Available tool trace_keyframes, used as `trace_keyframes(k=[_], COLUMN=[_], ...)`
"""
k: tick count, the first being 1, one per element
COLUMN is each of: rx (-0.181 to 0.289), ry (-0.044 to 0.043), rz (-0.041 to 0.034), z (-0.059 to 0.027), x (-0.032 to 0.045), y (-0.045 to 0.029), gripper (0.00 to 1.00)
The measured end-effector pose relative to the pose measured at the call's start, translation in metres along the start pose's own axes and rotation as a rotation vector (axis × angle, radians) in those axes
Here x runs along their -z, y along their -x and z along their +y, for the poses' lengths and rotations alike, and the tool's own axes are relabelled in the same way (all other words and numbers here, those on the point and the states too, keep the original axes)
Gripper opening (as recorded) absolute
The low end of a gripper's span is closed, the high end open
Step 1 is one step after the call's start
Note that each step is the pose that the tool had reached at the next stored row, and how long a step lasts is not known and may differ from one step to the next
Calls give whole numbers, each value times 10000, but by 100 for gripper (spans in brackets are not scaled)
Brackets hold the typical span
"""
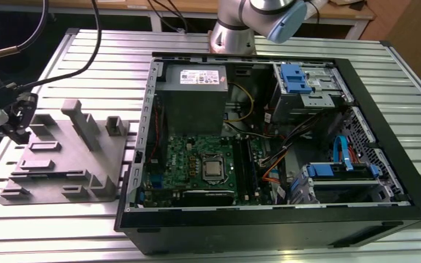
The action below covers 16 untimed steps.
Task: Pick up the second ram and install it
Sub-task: 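Pick up the second ram and move it above second insertion slot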
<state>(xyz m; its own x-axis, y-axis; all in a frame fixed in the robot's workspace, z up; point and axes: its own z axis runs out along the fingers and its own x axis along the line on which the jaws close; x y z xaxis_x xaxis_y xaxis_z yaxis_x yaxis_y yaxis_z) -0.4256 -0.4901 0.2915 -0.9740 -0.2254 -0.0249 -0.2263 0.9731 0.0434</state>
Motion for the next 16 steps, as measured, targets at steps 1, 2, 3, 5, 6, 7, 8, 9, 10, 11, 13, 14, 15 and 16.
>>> trace_keyframes(k=[1, 2, 3, 5, 6, 7, 8, 9, 10, 11, 13, 14, 15, 16], rx=[181, 376, 555, 914, 1095, 1273, 1455, 1650, 1823, 2004, 2360, 2524, 2685, 2856], ry=[4, 9, 14, 22, 27, 31, 35, 39, 41, 42, 42, 41, 40, 39], rz=[8, 16, 25, 40, 47, 55, 63, 72, 81, 90, 108, 117, 125, 135], z=[0, 0, 0, -1, -1, -1, -1, -1, -1, -2, -2, -2, -2, -2], x=[-3, -5, -8, -14, -17, -21, -24, -27, -31, -34, -40, -42, -44, -47], y=[0, 0, 0, -1, -1, -1, -1, -1, -1, -1, -1, -1, -1, -1], gripper=[7, 7, 7, 7, 7, 7, 7, 7, 7, 7, 7, 7, 7, 7])
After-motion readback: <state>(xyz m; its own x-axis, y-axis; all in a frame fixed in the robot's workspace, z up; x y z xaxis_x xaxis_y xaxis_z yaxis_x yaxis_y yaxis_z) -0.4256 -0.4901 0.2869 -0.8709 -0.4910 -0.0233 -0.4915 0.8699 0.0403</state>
